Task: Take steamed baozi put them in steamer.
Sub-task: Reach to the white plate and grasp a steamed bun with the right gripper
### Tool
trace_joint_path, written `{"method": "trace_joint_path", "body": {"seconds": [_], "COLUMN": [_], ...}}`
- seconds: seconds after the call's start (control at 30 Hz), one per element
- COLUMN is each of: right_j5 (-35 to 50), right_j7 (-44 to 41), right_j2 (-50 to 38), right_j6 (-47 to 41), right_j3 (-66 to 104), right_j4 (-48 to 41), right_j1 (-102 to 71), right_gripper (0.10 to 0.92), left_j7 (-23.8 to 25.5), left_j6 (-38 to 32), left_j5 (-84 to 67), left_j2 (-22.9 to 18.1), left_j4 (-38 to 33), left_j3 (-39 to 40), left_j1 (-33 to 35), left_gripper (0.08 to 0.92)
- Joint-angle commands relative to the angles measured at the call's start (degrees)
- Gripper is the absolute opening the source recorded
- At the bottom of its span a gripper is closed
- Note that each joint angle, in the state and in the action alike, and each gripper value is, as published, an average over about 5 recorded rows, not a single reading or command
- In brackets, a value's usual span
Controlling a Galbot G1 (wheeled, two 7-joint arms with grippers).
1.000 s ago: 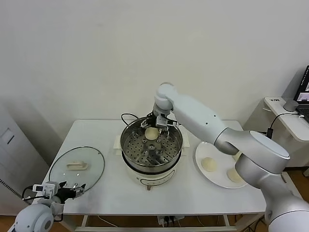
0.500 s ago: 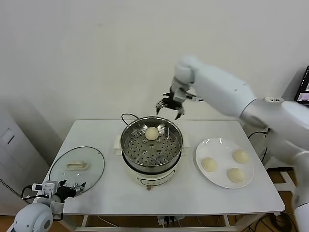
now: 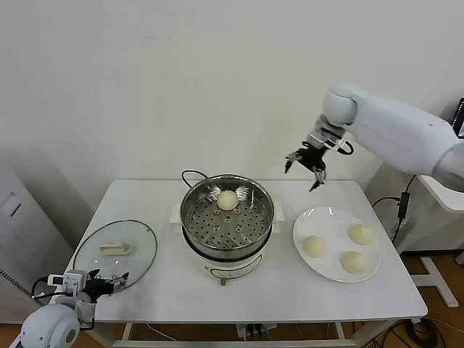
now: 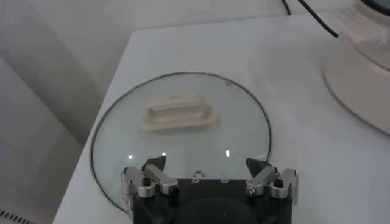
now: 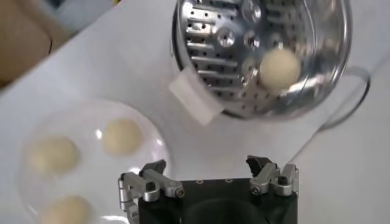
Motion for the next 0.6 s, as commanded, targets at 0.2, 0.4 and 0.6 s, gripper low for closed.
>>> {"method": "trace_joint_path", "body": {"seconds": [0.2,0.4,0.6], "right_j5": [0.0,-2.0,-4.4], "right_j7": [3.8,5.2,6.6], "right_j2": [-6.1,-5.5,-5.3], "right_j6": [-14.3,-14.7,-14.9], "right_j3": [2.8,6.0,9.6], "right_j4": [1.8,0.5,-0.4], "right_j1": [-11.3,-16.1,-21.3], "right_gripper": [0.823,0.823,0.823], "left_j7": [-0.1,0.0,0.0], "left_j6": [0.0,-0.1,-0.1], "left_j5": [0.2,0.2,0.2], "left_j2": [-0.2,-0.2,-0.2], "left_j4": [-0.4,-0.3,-0.3], "left_j3": [-0.1,-0.1,0.0], "left_j1": [0.0,0.0,0.1], "left_gripper": [0.823,0.823,0.823]}}
